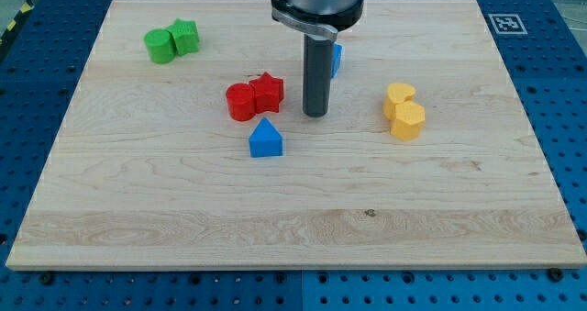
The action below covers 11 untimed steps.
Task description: Point your arm to the bottom left of the blue triangle
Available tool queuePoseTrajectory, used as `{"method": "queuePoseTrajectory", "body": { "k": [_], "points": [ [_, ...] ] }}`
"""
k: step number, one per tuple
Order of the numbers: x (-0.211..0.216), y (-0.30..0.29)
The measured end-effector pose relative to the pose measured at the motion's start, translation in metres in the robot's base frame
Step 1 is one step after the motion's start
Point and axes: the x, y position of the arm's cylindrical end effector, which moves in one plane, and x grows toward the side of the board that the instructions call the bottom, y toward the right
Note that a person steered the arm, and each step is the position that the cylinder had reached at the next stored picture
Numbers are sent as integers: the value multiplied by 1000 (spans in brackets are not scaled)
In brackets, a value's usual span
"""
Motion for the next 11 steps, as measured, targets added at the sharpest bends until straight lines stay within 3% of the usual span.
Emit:
{"method": "queuePoseTrajectory", "body": {
  "k": [2, 4, 6, 7, 9, 11],
  "points": [
    [44, -41],
    [64, 4],
    [145, -20],
    [142, -66],
    [88, -133],
    [69, -125]
  ]
}}
